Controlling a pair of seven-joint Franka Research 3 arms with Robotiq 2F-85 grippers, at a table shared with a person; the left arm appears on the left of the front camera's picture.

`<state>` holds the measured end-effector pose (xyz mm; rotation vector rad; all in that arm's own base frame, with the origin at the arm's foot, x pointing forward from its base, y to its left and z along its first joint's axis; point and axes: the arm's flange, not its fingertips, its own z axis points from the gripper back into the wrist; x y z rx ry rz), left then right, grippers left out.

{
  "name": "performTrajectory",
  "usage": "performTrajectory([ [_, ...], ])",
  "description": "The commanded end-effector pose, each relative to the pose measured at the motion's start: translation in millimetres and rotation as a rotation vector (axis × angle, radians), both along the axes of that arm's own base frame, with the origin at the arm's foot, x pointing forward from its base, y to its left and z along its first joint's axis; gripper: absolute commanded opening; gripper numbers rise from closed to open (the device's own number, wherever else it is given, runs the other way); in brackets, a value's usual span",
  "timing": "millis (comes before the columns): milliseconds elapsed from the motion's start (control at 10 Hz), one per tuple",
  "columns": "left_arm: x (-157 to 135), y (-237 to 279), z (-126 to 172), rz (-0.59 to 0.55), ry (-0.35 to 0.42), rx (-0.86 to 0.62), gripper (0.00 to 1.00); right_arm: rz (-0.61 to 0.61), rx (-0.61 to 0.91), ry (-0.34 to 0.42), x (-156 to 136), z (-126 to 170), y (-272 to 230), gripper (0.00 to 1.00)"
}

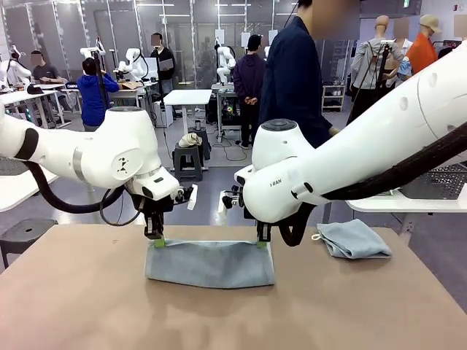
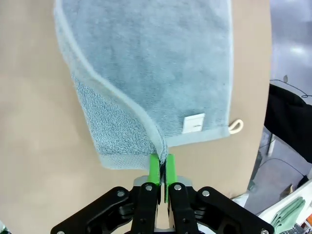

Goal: Fold the towels and place them in the basket.
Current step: When a person lays out a Towel with hook on the table, fold it in half twice.

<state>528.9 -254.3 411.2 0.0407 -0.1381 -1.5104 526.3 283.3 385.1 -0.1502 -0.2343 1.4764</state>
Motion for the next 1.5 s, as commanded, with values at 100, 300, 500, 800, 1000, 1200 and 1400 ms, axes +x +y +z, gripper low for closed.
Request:
performTrajectory([
  [100, 41.8, -6.0, 0.5, 0.025, -0.007, 0.018, 0.03, -0.023, -0.029, -0.003, 38.8, -0.9, 4.4, 0.05],
  [300, 64.5, -7.0, -7.8, 0.02, -0.016, 0.02, 0.03, -0.01, -0.029, -0.003, 58.6, -6.8, 2.5, 0.05],
  [500, 90.2, -6.5, -21.0, 0.017, -0.012, 0.027, 0.03, -0.023, -0.037, -0.006, 76.1, -18.5, -0.6, 0.05],
  [800, 112.7, -3.9, -34.1, 0.023, -0.012, 0.029, 0.03, -0.069, -0.046, -0.011, 88.6, -28.8, -5.7, 0.05],
  [1000, 127.0, -2.0, -37.4, 0.017, -0.002, 0.025, 0.03, -0.099, -0.043, -0.015, 96.8, -30.6, -10.9, 0.05],
  [1200, 133.9, -2.2, -42.0, 0.022, 0.019, 0.012, 0.03, -0.111, -0.04, -0.009, 97.7, -33.1, -12.2, 0.05],
  [1400, 132.0, -1.8, -46.1, 0.032, 0.029, 0.006, 0.22, -0.118, -0.034, 0.001, 95.1, -36.2, -12.4, 0.21],
])
